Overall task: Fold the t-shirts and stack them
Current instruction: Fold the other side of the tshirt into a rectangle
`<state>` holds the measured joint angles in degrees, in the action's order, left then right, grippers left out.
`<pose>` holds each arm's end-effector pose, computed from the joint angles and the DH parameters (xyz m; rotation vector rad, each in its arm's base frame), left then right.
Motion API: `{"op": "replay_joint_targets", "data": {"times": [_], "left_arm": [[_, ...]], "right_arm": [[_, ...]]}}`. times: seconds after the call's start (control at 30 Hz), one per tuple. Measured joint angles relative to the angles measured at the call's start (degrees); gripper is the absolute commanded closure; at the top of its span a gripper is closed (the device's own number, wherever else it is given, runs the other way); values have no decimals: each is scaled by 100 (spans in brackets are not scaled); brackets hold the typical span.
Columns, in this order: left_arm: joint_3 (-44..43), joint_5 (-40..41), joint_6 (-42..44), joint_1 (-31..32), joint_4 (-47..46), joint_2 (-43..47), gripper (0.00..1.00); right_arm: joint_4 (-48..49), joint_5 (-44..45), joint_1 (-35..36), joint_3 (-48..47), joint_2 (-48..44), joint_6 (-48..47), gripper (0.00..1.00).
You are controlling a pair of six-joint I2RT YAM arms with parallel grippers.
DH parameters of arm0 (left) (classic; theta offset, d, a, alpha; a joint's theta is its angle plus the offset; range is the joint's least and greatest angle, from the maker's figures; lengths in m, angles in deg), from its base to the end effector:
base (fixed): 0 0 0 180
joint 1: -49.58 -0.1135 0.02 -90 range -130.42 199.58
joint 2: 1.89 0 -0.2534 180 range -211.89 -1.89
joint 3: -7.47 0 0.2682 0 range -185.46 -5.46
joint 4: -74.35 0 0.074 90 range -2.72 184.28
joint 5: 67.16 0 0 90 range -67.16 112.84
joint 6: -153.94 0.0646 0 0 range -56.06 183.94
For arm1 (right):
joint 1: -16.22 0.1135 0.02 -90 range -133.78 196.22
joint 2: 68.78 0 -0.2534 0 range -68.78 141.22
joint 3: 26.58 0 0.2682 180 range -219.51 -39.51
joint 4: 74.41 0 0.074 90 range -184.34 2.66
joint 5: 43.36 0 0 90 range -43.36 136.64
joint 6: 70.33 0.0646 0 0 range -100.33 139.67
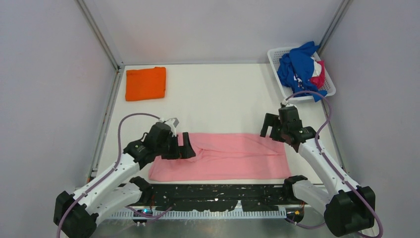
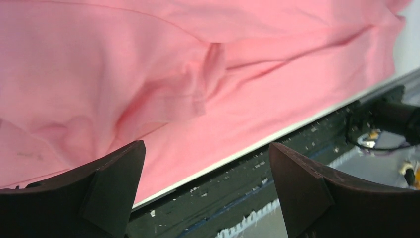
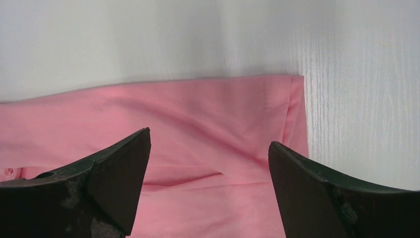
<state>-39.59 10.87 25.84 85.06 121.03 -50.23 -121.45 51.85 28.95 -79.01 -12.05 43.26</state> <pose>0.1645 -0.1337 0.1949 0.0445 2.5593 -0.8033 0.2304 0.0460 0.1972 0.2728 2.4536 0.1632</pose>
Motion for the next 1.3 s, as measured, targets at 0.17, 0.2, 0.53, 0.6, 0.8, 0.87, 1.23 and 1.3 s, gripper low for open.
{"op": "replay_joint_targets", "data": {"times": [0.17,0.2,0.53,0.6,0.8,0.87,1.23,1.3], "left_arm": [[28,444,-212,-289,125,-748,0],[57,479,-232,-315,181,-846,0],[509,1005,-610,-337,1165,-660,0],[472,1108,-638,-339,1333,-417,0],[-164,1165,-621,-339,1290,-94,0],[-299,1032,-608,-339,997,-157,0],[-94,-264,-621,-310,-654,-2033,0],[66,-437,-634,-260,-855,-2162,0]], "right_arm": [[46,-81,0,0,7,-83,5],[55,-87,0,0,15,-96,5],[87,-83,0,52,33,-138,5],[94,-81,0,52,33,-149,5],[105,-81,0,57,31,-205,5],[114,-83,0,66,31,-212,5],[133,-83,0,96,26,-232,4],[133,-83,0,96,26,-232,5]]}}
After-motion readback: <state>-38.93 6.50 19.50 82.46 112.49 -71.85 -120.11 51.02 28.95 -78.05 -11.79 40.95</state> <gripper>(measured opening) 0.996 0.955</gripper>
